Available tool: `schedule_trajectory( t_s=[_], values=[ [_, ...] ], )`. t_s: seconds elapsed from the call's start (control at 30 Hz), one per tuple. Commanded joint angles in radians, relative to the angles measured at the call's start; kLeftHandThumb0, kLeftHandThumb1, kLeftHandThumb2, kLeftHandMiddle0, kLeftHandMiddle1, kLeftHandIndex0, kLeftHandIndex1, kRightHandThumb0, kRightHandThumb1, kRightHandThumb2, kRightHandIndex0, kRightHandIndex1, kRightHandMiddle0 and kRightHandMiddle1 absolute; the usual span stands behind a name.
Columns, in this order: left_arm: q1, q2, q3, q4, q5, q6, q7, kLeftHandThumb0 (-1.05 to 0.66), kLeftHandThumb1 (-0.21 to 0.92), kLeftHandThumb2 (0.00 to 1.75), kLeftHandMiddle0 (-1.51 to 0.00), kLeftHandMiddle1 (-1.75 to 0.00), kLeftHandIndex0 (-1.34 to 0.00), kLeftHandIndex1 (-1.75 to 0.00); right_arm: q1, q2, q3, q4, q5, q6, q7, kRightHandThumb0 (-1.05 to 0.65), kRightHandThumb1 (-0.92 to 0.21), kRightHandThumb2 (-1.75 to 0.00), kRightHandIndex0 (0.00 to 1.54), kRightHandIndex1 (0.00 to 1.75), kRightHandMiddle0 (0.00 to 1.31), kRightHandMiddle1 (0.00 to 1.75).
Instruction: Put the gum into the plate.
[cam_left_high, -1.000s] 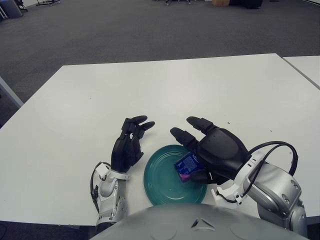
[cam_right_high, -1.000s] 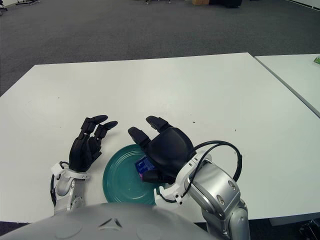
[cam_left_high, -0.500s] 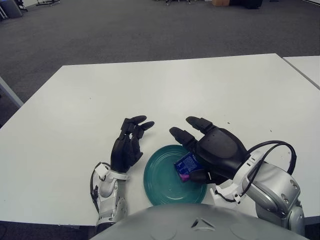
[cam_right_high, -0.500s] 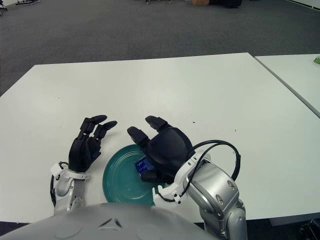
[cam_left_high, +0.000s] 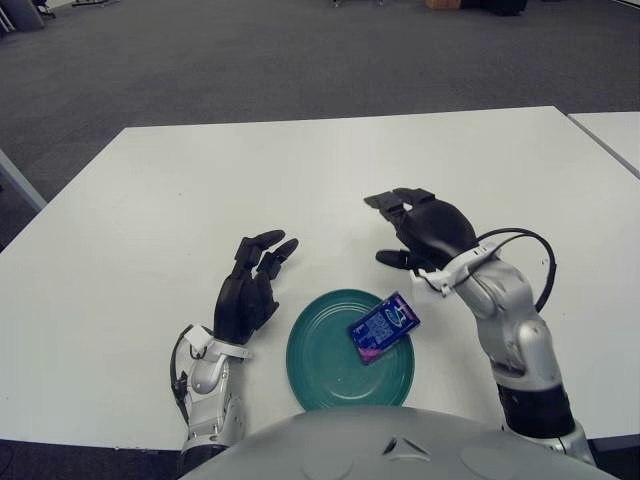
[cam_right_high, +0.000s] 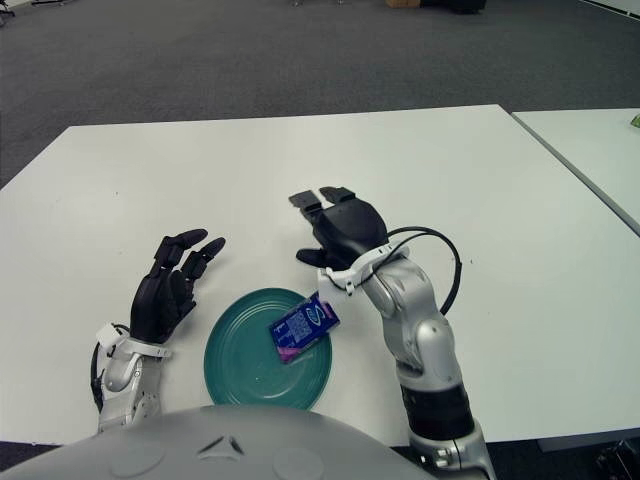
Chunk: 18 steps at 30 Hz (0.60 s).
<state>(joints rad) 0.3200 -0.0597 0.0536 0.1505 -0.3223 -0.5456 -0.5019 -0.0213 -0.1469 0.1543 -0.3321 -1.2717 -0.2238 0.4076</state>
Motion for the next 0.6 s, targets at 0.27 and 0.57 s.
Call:
schedule_trajectory(
  t_s=[0.27,0.57],
  values=[
    [0.085,0.037,0.048,0.165,0.082,0.133,0.134,-0.90,0.92,0.91,-0.33,-0.24,-0.02,-1.00,-0.262,-0.136,-0.056,0.663,0.213,-0.051,-0.485,-0.76,-0.92,-0.70,0.30,0.02,0.00,0.58],
    [0.084,0.047,0.046,0.167,0.084,0.147,0.129,-0.90,0.92,0.93,-0.31,-0.21,0.00,-0.99,-0.376,0.081,-0.457,0.757,0.951,0.167,-0.338,-0.78,-0.92,-0.79,0.40,0.06,0.00,0.67]
  ],
)
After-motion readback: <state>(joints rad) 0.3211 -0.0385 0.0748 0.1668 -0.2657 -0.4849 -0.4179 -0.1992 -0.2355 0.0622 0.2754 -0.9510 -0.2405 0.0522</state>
